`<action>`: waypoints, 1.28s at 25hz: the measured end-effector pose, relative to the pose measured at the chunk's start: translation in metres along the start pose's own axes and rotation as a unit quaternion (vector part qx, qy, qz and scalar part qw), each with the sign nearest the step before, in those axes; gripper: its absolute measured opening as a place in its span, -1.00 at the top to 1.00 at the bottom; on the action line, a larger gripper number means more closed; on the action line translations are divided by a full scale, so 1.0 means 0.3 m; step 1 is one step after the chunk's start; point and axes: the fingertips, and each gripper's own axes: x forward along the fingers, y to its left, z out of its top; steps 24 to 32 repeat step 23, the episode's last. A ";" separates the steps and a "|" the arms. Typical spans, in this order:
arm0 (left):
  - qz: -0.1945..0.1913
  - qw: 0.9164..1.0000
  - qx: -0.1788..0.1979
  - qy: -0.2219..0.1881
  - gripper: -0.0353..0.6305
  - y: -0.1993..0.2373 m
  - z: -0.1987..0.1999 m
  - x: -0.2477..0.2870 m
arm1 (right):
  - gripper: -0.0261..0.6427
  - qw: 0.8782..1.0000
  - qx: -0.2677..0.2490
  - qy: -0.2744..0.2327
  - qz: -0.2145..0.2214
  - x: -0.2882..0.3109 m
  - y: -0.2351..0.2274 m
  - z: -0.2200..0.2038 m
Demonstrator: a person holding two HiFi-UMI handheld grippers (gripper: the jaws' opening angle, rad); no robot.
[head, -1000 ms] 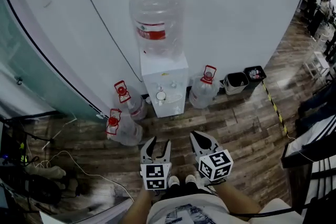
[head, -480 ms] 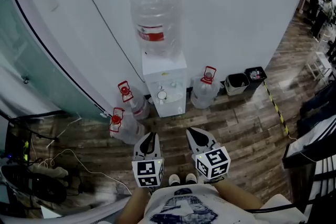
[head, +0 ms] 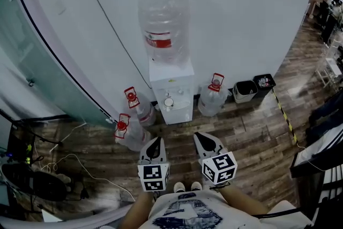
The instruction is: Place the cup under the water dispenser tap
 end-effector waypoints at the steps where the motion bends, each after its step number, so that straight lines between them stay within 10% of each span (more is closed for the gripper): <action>1: 0.000 1.000 -0.001 0.002 0.75 -0.001 0.000 0.007 | 0.87 1.000 0.001 0.001 0.000 0.001 -0.006 -0.001; 32: -0.004 1.000 0.010 0.016 0.75 -0.014 -0.017 0.101 | 0.87 1.000 0.004 0.013 0.006 0.056 -0.056 -0.011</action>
